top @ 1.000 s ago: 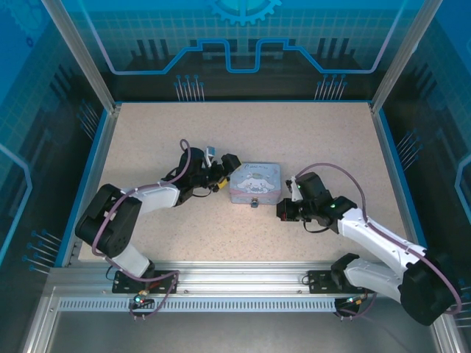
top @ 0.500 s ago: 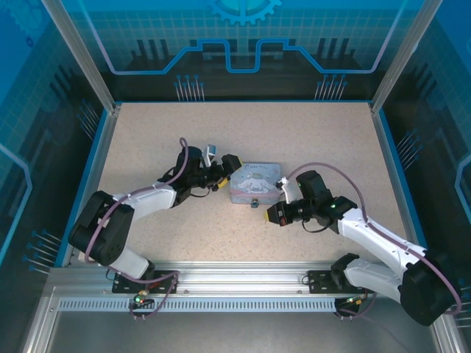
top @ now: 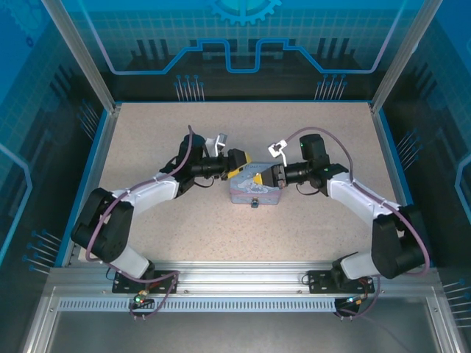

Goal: Unlock a padlock with a key

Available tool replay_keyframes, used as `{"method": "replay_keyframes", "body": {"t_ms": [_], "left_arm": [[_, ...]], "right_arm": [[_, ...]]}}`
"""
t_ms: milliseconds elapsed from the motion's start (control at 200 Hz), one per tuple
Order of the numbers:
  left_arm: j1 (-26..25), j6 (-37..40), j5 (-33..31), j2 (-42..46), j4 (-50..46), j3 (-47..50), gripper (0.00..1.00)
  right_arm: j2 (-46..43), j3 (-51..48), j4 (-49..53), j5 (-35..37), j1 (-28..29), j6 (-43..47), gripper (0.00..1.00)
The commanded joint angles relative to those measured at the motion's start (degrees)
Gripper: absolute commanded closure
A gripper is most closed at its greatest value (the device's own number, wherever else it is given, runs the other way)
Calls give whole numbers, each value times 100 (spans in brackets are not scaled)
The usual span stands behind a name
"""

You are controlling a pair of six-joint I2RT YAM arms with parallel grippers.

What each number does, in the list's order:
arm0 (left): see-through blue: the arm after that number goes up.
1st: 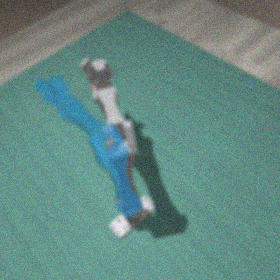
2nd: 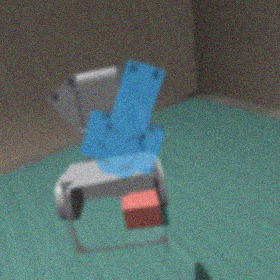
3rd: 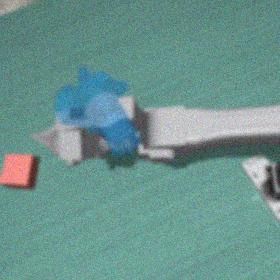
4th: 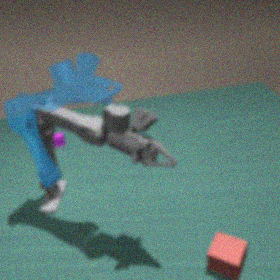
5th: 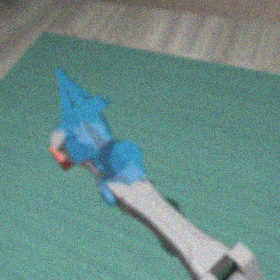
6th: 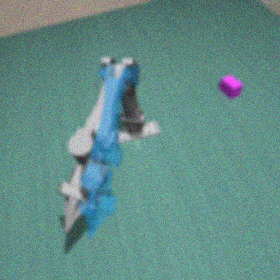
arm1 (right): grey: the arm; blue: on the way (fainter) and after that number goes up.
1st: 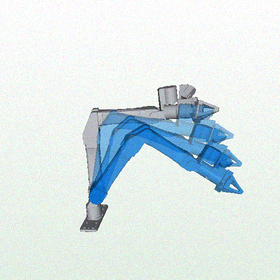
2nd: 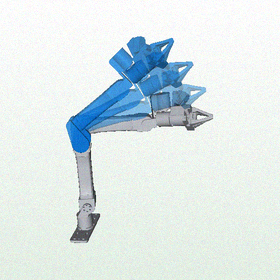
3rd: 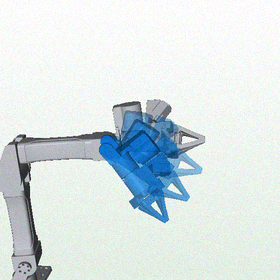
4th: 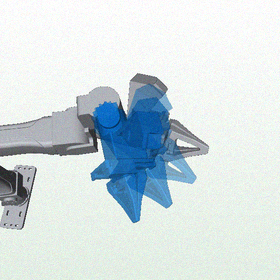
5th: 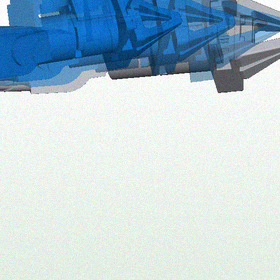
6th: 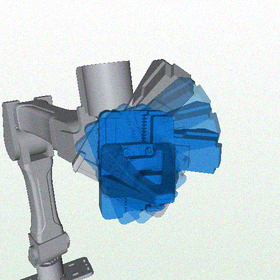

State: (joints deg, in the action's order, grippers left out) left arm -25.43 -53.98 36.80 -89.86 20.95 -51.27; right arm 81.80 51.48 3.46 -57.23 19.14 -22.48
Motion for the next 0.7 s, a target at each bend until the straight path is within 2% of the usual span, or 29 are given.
{"method": "replay_keyframes", "body": {"t_ms": [0, 220, 405, 555, 695], "left_arm": [[-53, -41, 246, -93, 132, -177, 28], [-153, -431, 168, -185, 537, -88, 32], [-153, -955, -347, -118, 768, 267, 28], [-155, -2016, -1028, 46, 1422, 813, 28], [-180, -3073, -1511, 113, 1928, 1045, 28]], "right_arm": [[160, 242, -285, -499, -129, -15, 100], [242, 193, -372, -400, -195, -153, 100], [141, -24, -653, 49, -195, -551, 100], [-152, -432, -1354, 607, -182, -1354, 100], [-459, -511, -1526, 1344, -91, -1821, 100]]}}
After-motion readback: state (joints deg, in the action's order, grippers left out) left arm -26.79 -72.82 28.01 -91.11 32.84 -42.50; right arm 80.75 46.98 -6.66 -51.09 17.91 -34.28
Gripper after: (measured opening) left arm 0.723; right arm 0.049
